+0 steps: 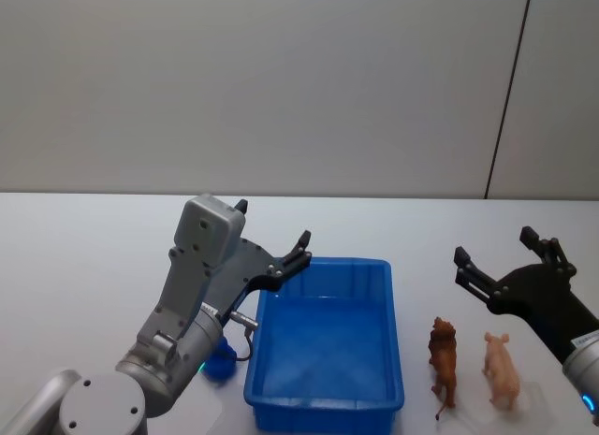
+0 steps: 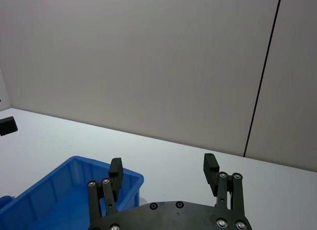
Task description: Pick up the two dolls from the table and place them into the box.
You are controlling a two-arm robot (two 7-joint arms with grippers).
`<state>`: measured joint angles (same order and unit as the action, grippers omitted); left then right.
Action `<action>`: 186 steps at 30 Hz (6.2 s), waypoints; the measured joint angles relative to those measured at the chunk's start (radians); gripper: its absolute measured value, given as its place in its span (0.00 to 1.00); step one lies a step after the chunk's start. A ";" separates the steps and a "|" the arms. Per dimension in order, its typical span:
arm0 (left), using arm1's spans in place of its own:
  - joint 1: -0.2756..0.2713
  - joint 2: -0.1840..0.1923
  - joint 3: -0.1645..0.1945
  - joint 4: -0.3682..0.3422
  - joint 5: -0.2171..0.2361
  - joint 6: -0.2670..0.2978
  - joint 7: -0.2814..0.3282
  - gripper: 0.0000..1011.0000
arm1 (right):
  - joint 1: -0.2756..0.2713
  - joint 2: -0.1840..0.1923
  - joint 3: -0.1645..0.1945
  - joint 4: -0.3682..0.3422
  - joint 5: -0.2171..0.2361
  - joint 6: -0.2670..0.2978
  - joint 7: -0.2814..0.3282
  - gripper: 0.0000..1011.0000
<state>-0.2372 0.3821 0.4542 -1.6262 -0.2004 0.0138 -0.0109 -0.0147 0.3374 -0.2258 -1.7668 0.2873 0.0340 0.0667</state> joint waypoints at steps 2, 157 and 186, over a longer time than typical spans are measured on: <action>0.000 0.000 0.000 0.000 0.000 0.000 0.000 0.99 | 0.000 0.000 0.000 0.000 0.000 0.000 0.000 0.99; 0.000 0.000 0.000 0.000 0.000 0.000 0.000 0.99 | -0.030 -0.102 -0.013 0.098 -0.165 0.147 -0.073 0.38; 0.000 0.000 0.000 0.000 0.000 0.000 0.000 0.99 | 0.151 -0.223 -0.093 0.241 -0.217 0.135 0.260 0.47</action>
<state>-0.2372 0.3821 0.4542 -1.6262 -0.2004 0.0138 -0.0109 0.1367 0.1145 -0.3189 -1.5257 0.0706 0.1692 0.3268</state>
